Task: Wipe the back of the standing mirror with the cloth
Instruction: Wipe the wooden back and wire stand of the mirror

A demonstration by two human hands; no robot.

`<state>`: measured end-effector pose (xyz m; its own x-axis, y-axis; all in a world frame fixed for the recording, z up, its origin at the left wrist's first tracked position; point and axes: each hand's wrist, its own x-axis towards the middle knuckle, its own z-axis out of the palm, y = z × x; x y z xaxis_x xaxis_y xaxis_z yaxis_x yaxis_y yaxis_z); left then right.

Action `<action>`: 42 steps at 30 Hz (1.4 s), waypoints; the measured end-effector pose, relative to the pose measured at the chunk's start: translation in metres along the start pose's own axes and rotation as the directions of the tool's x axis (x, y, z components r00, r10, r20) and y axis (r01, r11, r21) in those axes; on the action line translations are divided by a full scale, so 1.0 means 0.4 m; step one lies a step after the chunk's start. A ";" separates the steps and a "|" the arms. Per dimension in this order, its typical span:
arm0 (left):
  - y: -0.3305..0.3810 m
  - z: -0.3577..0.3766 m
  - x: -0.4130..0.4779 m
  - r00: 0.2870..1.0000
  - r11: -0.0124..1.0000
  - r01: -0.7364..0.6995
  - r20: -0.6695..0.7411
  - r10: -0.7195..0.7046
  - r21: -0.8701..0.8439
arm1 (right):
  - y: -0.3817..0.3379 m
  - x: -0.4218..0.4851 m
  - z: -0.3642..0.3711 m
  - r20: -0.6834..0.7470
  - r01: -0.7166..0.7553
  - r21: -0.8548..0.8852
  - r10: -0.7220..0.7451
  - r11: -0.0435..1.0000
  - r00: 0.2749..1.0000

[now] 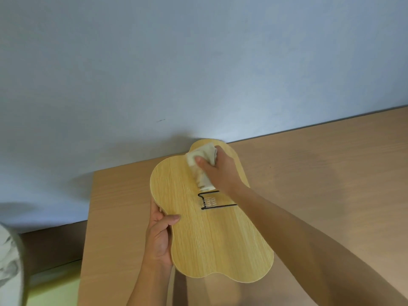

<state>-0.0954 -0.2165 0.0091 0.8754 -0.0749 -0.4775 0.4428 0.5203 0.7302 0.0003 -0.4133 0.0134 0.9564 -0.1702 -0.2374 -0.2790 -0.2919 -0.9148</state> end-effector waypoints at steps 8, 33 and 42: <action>-0.005 -0.007 -0.001 1.000 1.000 -0.020 0.004 0.020 -0.015 | 0.119 0.007 -0.067 -0.086 -0.067 -0.269 0.046 0.961 0.995; -0.004 -0.001 -0.005 0.999 0.999 -0.030 0.030 0.029 0.017 | 0.092 0.037 -0.053 -0.139 -0.073 -0.325 0.029 0.943 0.990; -0.005 -0.004 -0.004 0.999 1.000 -0.016 0.030 0.016 0.008 | 0.115 0.109 -0.148 -0.346 -0.139 -0.428 -0.020 0.893 0.938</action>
<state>-0.0980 -0.2161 0.0079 0.8879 -0.0925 -0.4506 0.4301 0.5142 0.7420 0.0239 -0.4901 -0.0198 0.8727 -0.4798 -0.0908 -0.4188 -0.6397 -0.6445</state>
